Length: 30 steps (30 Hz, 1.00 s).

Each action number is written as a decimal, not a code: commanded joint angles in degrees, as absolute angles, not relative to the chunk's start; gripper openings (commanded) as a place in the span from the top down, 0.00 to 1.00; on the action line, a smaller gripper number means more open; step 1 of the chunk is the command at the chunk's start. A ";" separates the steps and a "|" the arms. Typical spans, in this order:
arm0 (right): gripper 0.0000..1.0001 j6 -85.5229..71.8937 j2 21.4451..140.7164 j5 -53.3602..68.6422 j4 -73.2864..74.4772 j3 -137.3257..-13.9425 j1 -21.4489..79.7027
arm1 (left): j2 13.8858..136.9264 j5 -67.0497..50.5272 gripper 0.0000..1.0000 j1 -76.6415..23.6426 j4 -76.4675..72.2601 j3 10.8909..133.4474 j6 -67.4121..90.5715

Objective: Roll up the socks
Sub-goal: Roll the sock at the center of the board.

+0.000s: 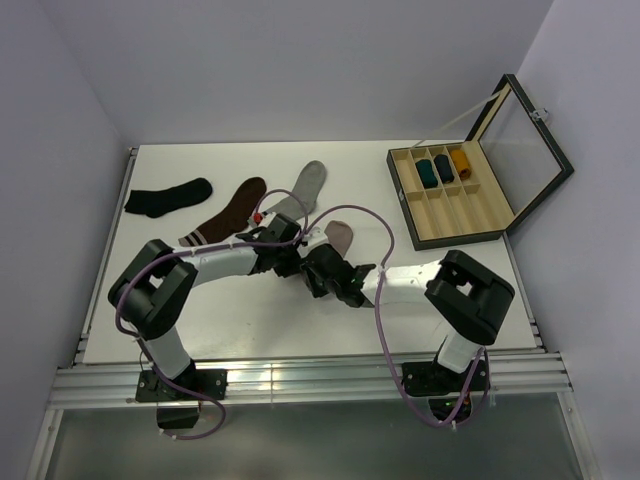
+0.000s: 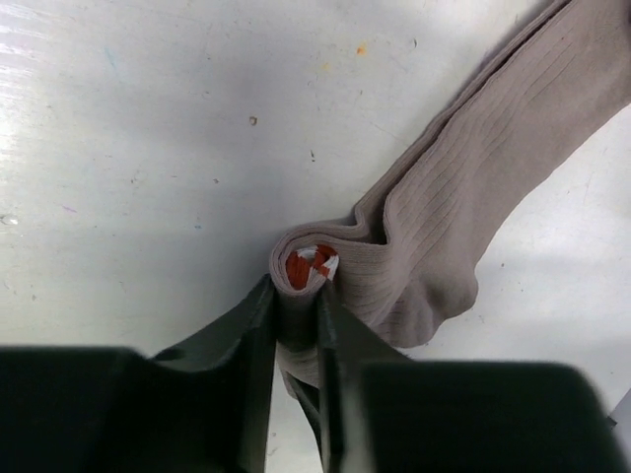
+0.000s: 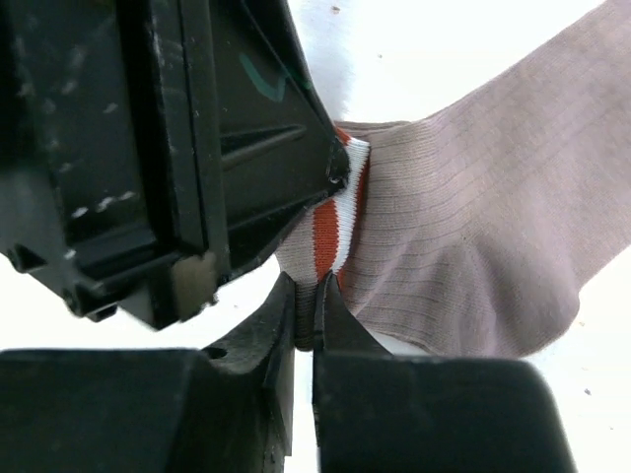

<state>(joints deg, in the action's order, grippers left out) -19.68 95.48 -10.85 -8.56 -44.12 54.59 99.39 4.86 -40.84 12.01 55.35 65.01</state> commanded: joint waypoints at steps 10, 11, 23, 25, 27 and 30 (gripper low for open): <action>0.99 -30.13 95.09 18.25 -15.62 -38.59 41.33 | 89.74 7.30 0.16 -40.52 4.67 46.50 69.61; 0.99 -32.15 95.71 22.72 -16.60 -38.15 40.35 | 89.04 7.29 0.13 -40.52 3.79 45.80 69.87; 0.95 -48.69 108.62 47.63 -35.60 -34.98 28.83 | 87.45 4.75 0.21 -40.52 -2.98 41.31 68.47; 0.95 -48.78 109.33 48.51 -34.11 -36.03 28.39 | 88.50 4.40 0.22 -40.61 -3.25 41.83 68.38; 0.95 -49.04 110.04 49.13 -33.93 -36.73 28.21 | 89.73 4.13 0.25 -40.52 -2.90 42.80 68.12; 0.94 -49.48 110.83 50.01 -32.53 -37.53 27.78 | 91.22 4.22 0.30 -40.69 -1.68 44.03 67.68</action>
<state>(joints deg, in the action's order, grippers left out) -48.62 109.10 47.97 -35.77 -36.47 28.23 89.76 4.80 -40.58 -0.99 41.54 68.40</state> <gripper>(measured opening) 0.094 0.715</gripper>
